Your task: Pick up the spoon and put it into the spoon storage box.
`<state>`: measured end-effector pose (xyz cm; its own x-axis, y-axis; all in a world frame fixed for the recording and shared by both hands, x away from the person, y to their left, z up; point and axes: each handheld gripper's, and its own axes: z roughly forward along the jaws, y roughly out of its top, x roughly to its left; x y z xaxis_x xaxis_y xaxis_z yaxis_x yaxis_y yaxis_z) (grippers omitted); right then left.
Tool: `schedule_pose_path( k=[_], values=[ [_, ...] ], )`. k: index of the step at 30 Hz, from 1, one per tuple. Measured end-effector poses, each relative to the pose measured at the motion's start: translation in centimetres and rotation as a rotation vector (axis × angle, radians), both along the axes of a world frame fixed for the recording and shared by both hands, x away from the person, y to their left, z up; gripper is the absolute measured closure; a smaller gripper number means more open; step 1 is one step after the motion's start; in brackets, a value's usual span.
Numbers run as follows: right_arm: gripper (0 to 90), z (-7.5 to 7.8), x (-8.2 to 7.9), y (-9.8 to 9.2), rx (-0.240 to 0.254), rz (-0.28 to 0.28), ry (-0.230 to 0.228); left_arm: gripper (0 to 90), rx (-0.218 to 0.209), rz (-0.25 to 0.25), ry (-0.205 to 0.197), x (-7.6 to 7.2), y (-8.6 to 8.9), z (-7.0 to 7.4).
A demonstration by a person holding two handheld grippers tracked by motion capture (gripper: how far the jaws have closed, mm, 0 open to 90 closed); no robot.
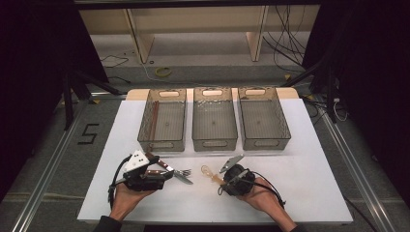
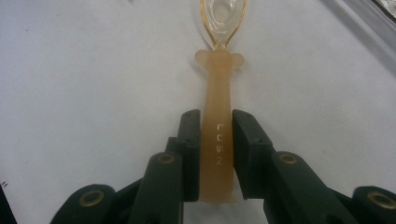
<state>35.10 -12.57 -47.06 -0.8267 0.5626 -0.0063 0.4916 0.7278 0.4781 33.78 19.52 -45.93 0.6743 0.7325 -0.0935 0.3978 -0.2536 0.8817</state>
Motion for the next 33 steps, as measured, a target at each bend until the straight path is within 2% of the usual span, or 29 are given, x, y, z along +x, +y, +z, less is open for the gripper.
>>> schedule_pose_path(
  k=[2, 5, 11, 17, 21, 33],
  values=[
    [75.0, 0.1, 0.0, 0.0, 0.005, -0.003, -0.017, 21.0, -0.001, 0.000, -0.002, 0.0, 0.0, 0.0],
    [75.2, 0.4, 0.0, -0.2, 0.020, 0.014, -0.020, 21.0, -0.003, 0.003, -0.003, 0.0, 0.1, -0.1],
    [75.5, 1.0, -0.1, -0.6, 0.049, 0.001, -0.024, 21.1, -0.008, 0.008, -0.006, 0.0, 0.1, -0.1],
    [75.5, 2.3, 0.2, -1.3, 0.106, -0.021, -0.046, 21.1, -0.014, 0.011, -0.008, 0.0, 0.1, -0.2],
    [75.5, 3.4, 0.7, -2.0, 0.149, -0.049, -0.083, 21.0, -0.014, 0.008, -0.009, 0.0, 0.1, -0.2],
    [75.6, 5.5, 2.7, -2.8, 0.206, -0.091, -0.135, 20.1, -0.033, 0.009, -0.010, 0.0, 0.1, -0.2]
  ],
)
